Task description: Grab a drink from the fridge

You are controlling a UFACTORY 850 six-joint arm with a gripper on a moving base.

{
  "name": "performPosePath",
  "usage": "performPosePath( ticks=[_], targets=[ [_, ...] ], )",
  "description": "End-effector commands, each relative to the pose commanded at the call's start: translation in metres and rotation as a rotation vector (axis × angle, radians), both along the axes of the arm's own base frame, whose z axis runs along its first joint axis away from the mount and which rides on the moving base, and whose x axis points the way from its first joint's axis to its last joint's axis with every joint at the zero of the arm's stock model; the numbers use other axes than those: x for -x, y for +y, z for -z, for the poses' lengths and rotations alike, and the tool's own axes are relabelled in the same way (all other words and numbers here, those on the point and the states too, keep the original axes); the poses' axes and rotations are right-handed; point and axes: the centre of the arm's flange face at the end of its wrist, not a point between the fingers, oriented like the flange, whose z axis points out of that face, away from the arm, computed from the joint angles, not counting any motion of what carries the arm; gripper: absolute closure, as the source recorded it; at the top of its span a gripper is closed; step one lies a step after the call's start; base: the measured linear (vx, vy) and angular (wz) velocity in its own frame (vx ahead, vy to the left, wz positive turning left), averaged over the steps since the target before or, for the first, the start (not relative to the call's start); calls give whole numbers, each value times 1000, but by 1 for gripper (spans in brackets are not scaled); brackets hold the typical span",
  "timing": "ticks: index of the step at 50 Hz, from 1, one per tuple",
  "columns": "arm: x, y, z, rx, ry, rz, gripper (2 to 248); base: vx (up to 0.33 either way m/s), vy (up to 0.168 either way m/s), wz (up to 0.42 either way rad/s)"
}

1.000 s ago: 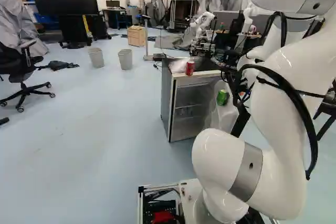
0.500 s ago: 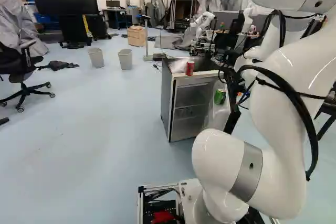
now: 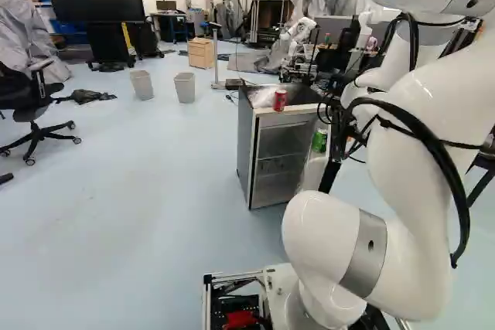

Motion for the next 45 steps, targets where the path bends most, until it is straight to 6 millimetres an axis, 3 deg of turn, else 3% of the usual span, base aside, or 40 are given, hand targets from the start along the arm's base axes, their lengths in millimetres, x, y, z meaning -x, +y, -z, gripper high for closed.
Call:
performPosePath(
  ticks=[45],
  targets=[
    [11,46,0,-3,13,-84,3,0,0,0]
  ],
)
